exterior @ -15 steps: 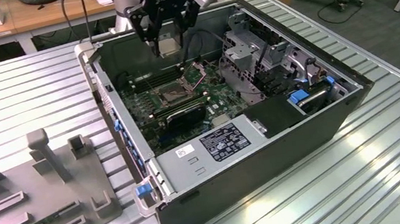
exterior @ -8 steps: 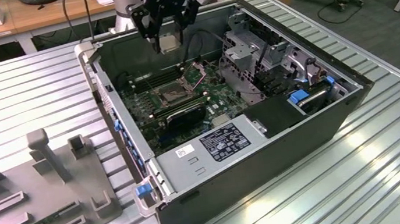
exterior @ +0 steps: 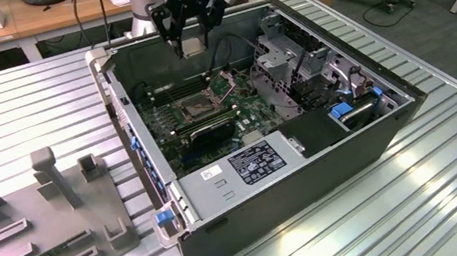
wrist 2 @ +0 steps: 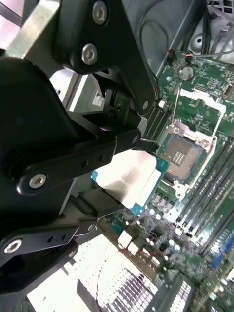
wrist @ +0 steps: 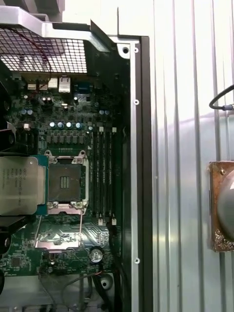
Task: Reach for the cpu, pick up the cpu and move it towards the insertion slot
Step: 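Pick up the cpu and move it towards the insertion slot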
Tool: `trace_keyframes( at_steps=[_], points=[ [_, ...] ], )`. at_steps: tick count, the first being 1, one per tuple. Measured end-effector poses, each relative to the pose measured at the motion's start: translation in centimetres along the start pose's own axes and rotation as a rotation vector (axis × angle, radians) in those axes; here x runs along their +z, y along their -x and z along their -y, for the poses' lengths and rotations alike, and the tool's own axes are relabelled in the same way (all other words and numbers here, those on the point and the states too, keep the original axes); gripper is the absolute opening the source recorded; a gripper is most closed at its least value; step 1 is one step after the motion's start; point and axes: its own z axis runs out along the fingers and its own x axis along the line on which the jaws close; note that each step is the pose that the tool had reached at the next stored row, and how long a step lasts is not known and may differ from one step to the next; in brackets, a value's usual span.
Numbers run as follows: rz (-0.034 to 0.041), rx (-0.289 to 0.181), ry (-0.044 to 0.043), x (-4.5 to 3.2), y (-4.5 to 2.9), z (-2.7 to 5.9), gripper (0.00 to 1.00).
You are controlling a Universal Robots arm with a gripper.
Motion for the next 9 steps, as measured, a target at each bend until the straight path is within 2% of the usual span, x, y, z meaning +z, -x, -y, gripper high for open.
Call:
trace_keyframes(
  at_steps=[3,6,9],
  points=[
    [0.0001,0.0,0.0001,0.28,0.17,-0.67,0.55],
    [0.0,0.0,-0.0042,0.46,0.2,-1.13,0.55],
    [0.0002,0.0,-0.019,0.63,0.19,-1.51,0.55]
  ],
)
